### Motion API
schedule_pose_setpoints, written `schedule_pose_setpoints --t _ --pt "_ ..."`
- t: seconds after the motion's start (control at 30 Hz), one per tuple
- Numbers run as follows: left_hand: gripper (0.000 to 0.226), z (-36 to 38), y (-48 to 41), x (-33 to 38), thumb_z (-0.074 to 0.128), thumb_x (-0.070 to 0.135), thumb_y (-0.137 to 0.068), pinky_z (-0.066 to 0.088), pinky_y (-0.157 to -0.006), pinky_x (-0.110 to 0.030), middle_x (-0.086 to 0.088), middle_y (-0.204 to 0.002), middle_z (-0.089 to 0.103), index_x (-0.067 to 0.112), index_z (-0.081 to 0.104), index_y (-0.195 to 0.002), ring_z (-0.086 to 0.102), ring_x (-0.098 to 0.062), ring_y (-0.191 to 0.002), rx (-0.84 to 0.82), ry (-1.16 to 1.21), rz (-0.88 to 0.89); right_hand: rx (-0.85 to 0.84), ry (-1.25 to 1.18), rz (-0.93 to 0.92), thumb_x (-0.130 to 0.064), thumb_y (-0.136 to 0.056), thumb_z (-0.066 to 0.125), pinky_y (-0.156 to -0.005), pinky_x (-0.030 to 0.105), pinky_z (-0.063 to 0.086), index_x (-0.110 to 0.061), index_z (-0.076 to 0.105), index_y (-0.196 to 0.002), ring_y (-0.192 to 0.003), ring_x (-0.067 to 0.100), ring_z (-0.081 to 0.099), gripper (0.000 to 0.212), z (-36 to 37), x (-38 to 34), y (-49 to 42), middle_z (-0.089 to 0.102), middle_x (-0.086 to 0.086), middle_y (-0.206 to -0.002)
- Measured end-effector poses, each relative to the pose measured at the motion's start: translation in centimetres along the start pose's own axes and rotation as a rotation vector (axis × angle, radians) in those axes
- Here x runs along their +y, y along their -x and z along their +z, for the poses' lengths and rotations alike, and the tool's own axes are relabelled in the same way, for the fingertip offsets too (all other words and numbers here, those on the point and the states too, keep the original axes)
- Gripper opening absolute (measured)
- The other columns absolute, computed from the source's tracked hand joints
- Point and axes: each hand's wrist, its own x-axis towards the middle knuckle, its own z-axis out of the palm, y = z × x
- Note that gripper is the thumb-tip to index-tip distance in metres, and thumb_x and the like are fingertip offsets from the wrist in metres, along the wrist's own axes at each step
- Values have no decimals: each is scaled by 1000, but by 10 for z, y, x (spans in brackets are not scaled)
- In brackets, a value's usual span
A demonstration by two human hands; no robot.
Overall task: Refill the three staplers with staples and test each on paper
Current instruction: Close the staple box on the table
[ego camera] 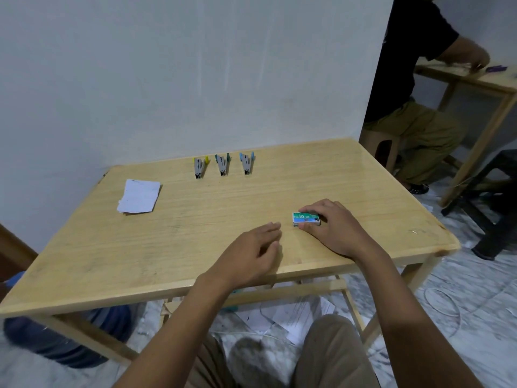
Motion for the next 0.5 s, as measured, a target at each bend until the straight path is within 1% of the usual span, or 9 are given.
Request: schedule_pose_setpoints --t 0.1,0.17,0.2,0.27,0.3,0.33,0.43,0.5 --pt "37 3 13 4 51 21 -97 19 -99 3 5 -147 49 11 61 -131 32 10 -130 48 28 -2 -28 21 -30 -46 -92 59 -101 38 35 -39 60 -126 -116 11 44 35 1 -5 5 56 -13 -122" --pt "36 4 18 7 51 22 -97 25 -101 -1 7 -146 50 12 61 -130 35 10 -129 69 42 -1 -52 13 -54 -45 -92 60 -102 39 35 -39 60 -126 -116 10 44 34 1 -6 9 55 -14 -120" --pt "36 4 19 9 51 24 -97 30 -103 -7 7 -146 50 12 62 -129 38 7 -129 73 40 6 -64 7 -66 -44 -92 60 -102 38 35 -39 60 -126 -115 10 44 34 1 -7 12 55 -15 -118" --pt "38 4 20 11 49 27 -96 41 -103 -22 7 -148 48 13 60 -130 43 -2 -129 62 9 12 -84 0 -86 -43 -92 61 -102 37 35 -39 60 -126 -112 8 43 34 2 -10 17 53 -17 -115" --pt "40 5 20 11 48 29 -96 43 -102 -27 8 -148 46 14 59 -131 45 -4 -129 55 -11 11 -89 -4 -93 -42 -92 61 -101 36 36 -38 60 -126 -111 7 42 34 2 -12 19 52 -18 -114" --pt "41 5 20 10 47 31 -96 45 -100 -30 9 -149 44 15 57 -133 45 -5 -128 48 -34 12 -95 -9 -98 -41 -92 62 -101 35 36 -37 60 -127 -111 7 42 34 2 -13 22 52 -17 -114" --pt "47 6 21 9 45 34 -95 47 -97 -30 11 -150 40 19 51 -140 43 -3 -128 33 -72 14 -107 -36 -113 -39 -92 64 -98 31 39 -33 61 -127 -111 8 43 36 4 -17 28 54 -14 -114" --pt "50 7 22 9 43 35 -93 48 -95 -30 11 -149 41 21 49 -141 43 -3 -127 33 -73 16 -108 -41 -114 -38 -92 64 -96 29 39 -32 61 -128 -111 8 43 36 5 -19 31 54 -12 -115"
